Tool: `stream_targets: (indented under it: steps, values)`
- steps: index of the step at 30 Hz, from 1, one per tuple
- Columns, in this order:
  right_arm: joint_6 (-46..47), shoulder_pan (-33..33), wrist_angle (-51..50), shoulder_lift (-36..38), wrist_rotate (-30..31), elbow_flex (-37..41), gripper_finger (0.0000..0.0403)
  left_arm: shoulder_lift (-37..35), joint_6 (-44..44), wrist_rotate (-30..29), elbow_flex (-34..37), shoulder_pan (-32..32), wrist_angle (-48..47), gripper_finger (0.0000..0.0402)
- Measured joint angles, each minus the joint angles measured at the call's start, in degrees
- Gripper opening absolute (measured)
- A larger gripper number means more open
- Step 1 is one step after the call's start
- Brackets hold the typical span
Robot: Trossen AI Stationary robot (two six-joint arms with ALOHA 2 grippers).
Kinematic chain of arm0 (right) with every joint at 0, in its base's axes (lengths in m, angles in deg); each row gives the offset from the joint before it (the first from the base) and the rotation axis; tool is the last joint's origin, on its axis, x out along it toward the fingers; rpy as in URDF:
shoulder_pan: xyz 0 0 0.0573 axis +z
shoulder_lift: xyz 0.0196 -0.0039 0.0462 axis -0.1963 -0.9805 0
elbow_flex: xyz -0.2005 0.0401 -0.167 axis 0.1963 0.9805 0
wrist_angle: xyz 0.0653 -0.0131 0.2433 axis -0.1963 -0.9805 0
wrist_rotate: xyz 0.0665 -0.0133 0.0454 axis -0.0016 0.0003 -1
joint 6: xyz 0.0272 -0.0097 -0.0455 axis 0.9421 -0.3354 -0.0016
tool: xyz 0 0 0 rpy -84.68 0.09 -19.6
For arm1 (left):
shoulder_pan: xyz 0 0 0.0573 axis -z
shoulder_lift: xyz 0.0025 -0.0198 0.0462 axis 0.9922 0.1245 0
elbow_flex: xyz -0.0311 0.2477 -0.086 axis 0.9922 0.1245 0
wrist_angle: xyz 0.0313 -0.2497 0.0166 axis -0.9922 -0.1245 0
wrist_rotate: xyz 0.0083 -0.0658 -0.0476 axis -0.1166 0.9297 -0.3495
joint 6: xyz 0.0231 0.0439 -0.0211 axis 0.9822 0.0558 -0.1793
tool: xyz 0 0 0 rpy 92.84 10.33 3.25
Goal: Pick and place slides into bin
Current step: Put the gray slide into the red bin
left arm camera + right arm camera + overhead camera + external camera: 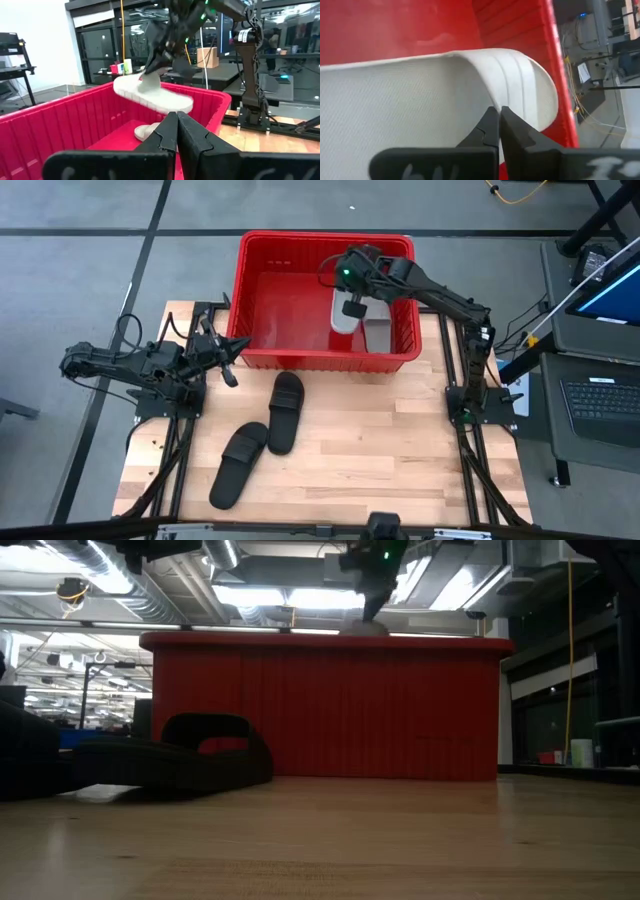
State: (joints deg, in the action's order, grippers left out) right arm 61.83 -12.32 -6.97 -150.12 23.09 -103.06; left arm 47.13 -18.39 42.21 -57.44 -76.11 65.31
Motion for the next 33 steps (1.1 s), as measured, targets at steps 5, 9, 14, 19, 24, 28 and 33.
stream_targets:
  steps: [5,9,14,19,24,28,33]
  values:
    - [-2.9,-2.1,7.9,0.0,-0.2,8.4,0.0006,0.0,0.5,-1.1,0.0,0.0,0.0,0.0005]
    - [-5.4,-3.3,14.4,0.0,-1.3,14.6,0.0006,0.0,0.5,-3.2,0.0,0.0,0.0,0.0002]
    - [-6.4,-4.2,21.0,0.0,-1.5,20.8,0.0006,0.0,0.5,-4.3,0.0,0.0,0.0,0.0005]
    - [-8.9,-4.8,25.5,-0.1,-4.0,25.2,0.0006,0.0,0.5,-4.4,0.0,0.0,0.0,0.0004]
    - [-11.1,-5.1,29.7,-0.1,-5.5,28.7,0.0006,0.0,0.5,-4.4,0.0,-0.3,0.0,0.0002]
    - [-11.0,-5.9,29.4,-0.1,-5.8,29.7,0.0006,0.0,0.5,-4.4,0.0,-0.8,0.0,0.0005]
    - [-10.8,-7.0,29.2,-0.1,-8.3,30.1,0.0006,0.0,0.1,-4.4,0.0,-1.4,0.0,0.0005]
